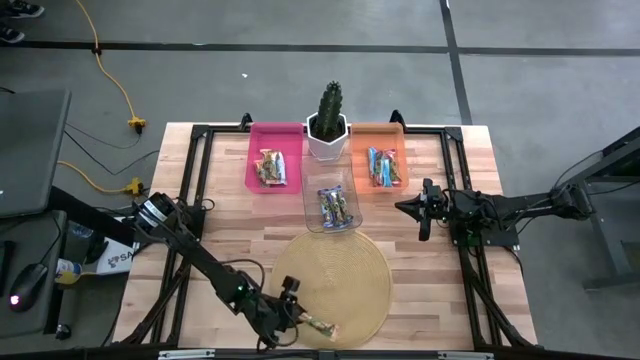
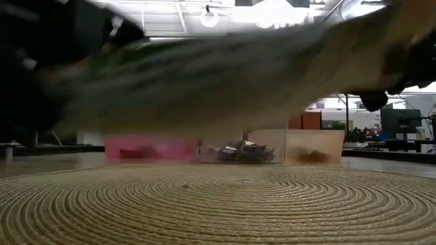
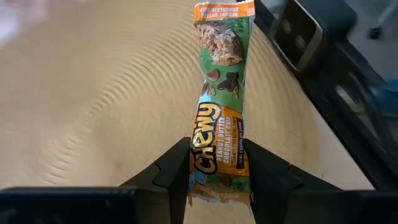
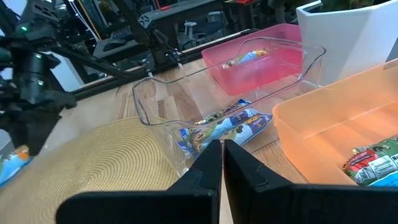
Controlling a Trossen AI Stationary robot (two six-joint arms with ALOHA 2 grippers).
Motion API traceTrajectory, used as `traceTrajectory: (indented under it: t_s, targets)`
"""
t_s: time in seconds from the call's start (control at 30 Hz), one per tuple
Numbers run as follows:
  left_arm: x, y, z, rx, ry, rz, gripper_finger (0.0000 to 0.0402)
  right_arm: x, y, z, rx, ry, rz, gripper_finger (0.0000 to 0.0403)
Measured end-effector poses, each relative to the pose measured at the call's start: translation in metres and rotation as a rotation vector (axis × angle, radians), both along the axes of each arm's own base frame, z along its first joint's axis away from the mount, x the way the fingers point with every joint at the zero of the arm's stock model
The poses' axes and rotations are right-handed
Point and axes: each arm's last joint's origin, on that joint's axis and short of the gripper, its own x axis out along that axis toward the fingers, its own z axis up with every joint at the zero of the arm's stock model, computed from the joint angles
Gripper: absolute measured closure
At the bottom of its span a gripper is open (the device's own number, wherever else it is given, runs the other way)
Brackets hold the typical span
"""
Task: Pick and place Granola Bars by type
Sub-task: Put the yellow granola bar into the pink bin
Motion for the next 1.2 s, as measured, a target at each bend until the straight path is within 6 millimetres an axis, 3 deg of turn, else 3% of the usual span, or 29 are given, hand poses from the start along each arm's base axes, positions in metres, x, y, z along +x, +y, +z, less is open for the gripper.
traceTrajectory:
  t_s: [0.27, 0.67, 0.9, 1.03, 1.2]
  targets:
    - [0.021, -0.006, 0.049, 0.215, -0.185, 0.295, 0.0274, 0.0, 0.0, 0.0, 0.002, -0.001, -0.001, 0.0402]
    - [0.045, -0.001, 0.168, 0.411, -0.525, 0.856, 0.0274, 0.0, 0.0, 0.0, 0.0, 0.0, 0.0, 0.0402]
    - [0.056, 0.03, 0.236, 0.431, -0.588, 1.061, 0.0274, 0.0, 0.0, 0.0, 0.001, 0.0, 0.0, 0.0402]
    - [0.065, 0.06, 0.269, 0.401, -0.602, 1.159, 0.0277, 0.0, 0.0, 0.0, 0.0, 0.0, 0.0, 0.0403]
    - [0.076, 0.106, 0.295, 0.406, -0.603, 1.281, 0.0298, 0.0, 0.0, 0.0, 0.0, 0.0, 0.0, 0.0402]
